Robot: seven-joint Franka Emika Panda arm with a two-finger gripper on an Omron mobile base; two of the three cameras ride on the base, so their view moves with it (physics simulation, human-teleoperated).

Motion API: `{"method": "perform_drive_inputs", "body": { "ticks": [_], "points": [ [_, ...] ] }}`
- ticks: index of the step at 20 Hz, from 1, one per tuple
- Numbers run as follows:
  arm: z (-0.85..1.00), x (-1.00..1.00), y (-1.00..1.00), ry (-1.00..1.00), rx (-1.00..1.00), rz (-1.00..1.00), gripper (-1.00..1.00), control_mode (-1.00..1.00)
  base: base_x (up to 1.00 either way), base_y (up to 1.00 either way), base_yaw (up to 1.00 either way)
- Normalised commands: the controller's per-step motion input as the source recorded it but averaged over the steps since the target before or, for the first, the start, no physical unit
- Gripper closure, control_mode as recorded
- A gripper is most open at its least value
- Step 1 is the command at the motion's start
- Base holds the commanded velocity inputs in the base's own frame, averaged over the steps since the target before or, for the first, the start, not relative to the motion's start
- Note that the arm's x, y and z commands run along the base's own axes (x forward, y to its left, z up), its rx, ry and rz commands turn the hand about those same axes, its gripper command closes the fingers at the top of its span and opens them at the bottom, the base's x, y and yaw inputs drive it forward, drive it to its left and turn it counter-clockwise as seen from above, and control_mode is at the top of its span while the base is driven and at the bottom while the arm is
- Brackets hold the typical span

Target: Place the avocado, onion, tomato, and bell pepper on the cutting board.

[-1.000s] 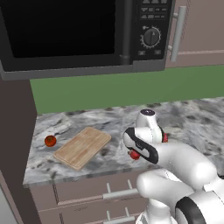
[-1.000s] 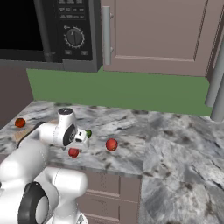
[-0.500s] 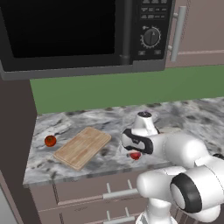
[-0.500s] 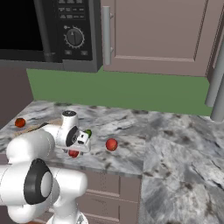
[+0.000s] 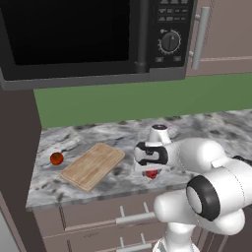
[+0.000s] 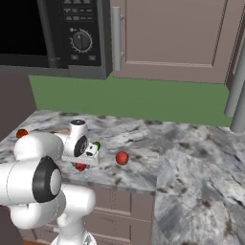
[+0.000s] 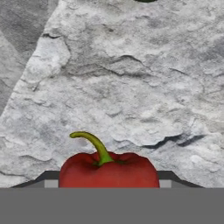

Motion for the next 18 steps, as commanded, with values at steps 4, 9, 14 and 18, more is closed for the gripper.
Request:
{"method": "perform_drive_inputs", "body": {
  "ticks": [4,9,14,18],
  "points": [
    [0.33,-0.18,0.06,-0.01,0.00,0.00,1.00,-1.00,0.00,0.00,0.00],
    [0.60,-0.23,0.21,-0.01,0.00,0.00,1.00,-1.00,0.00,0.00,0.00],
    [0.62,-0.25,0.35,-0.01,0.01,0.01,1.00,-1.00,0.00,0.00,0.00],
    [0.61,-0.25,0.50,-0.10,0.00,0.05,1.00,-1.00,0.00,0.00,0.00]
  ]
}}
